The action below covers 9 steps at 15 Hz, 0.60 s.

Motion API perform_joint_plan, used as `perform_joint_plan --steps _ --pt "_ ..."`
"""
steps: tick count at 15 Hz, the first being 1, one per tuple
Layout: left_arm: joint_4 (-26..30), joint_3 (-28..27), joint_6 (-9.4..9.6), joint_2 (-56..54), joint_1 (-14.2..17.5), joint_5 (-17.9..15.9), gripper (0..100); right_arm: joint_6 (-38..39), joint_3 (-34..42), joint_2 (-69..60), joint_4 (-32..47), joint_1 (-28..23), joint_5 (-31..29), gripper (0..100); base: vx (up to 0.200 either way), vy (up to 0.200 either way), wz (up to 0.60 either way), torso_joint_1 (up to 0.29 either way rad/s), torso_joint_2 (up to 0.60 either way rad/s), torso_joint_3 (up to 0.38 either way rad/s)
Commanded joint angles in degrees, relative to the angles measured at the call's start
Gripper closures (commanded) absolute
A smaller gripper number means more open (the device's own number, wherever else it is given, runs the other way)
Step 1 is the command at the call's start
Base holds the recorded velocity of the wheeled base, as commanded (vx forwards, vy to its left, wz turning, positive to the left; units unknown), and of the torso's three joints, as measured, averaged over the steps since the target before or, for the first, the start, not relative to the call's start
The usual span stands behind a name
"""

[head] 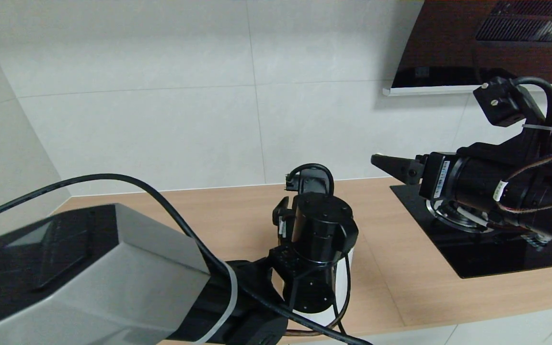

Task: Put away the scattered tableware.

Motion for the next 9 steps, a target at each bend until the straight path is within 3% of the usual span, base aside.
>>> perform_joint_plan --steps 1,3,6,8,9 --pt "-1.4 0.0 0.16 -3.0 -0.1 0.2 0 0.0 0.0 -0.2 0.0 0.0 0.0 0 0.000 0.000 0.00 0.000 0.00 0.000" --pt "-1.5 0.4 0.16 -7.1 0.0 0.2 0 0.1 -0.1 -0.6 0.0 0.0 0.0 0 0.000 0.000 0.00 0.000 0.00 0.000" --pt "-1.2 4.3 0.25 -17.5 0.7 -3.4 0 -0.1 -0.1 -2.3 0.4 -0.4 0.0 0 0.000 0.000 0.00 0.000 0.00 0.000" --pt "1.1 10.6 0.33 -30.8 3.9 -10.2 0 -2.4 1.6 -5.4 0.3 -3.1 0.0 0 0.000 0.000 0.00 0.000 0.00 0.000" --pt "3.2 13.6 0.51 -35.3 5.9 -11.4 0 -3.6 3.9 -7.4 0.0 -5.9 0.2 0 0.000 0.000 0.00 0.000 0.00 0.000"
